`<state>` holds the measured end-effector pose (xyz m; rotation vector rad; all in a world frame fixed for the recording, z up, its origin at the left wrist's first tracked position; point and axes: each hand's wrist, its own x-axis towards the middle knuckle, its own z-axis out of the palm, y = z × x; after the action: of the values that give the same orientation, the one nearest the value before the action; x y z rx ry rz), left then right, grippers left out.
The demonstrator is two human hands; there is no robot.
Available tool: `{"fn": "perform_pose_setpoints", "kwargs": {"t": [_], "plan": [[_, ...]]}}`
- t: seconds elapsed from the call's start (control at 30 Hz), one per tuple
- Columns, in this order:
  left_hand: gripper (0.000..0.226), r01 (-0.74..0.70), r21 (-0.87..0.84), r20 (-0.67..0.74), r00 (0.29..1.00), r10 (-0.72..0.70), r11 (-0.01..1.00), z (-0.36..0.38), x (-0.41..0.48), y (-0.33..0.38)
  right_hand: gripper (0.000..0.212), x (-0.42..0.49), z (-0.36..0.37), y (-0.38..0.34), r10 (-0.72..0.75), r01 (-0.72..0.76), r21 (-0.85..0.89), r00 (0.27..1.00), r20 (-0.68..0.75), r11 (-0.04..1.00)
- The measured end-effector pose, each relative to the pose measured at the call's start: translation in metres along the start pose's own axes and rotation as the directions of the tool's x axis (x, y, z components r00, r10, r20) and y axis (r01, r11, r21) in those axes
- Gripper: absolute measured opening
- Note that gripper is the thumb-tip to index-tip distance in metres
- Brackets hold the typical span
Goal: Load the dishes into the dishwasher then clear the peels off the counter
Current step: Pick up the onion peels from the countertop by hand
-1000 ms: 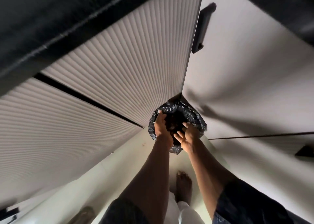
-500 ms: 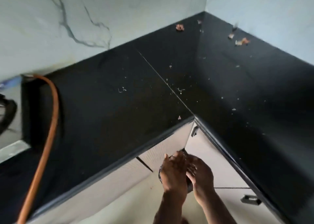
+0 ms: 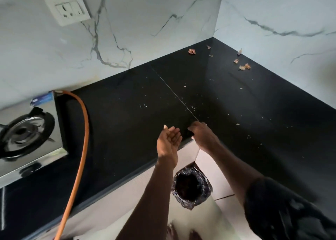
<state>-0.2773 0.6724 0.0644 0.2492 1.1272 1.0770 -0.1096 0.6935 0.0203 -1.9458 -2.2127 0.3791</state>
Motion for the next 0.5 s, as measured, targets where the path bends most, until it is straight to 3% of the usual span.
{"fn": "perform_pose_setpoints", "kwargs": {"t": [0.1, 0.27, 0.33, 0.5], "plan": [[0.049, -0.008, -0.03, 0.021, 1.0, 0.009, 1.0, -0.007, 0.013, 0.017, 0.025, 0.003, 0.001, 0.004, -0.1, 0.104, -0.126, 0.994, 0.042, 0.986], [0.054, 0.017, -0.108, 0.039, 0.999, -0.012, 0.994, -0.008, 0.032, 0.021, 0.025, 0.003, 0.0, 0.005, -0.077, 0.084, -0.132, 0.996, 0.051, 0.988], [0.055, 0.042, -0.144, 0.055, 0.998, -0.034, 0.989, -0.003, 0.038, 0.018, 0.022, 0.002, 0.0, 0.003, -0.046, 0.048, -0.066, 0.998, 0.039, 0.997], [0.056, 0.078, -0.192, 0.077, 0.995, -0.065, 0.978, 0.017, 0.062, 0.009, 0.017, 0.015, -0.013, 0.018, 0.133, -0.125, 0.308, 0.991, -0.005, 0.943]]}}
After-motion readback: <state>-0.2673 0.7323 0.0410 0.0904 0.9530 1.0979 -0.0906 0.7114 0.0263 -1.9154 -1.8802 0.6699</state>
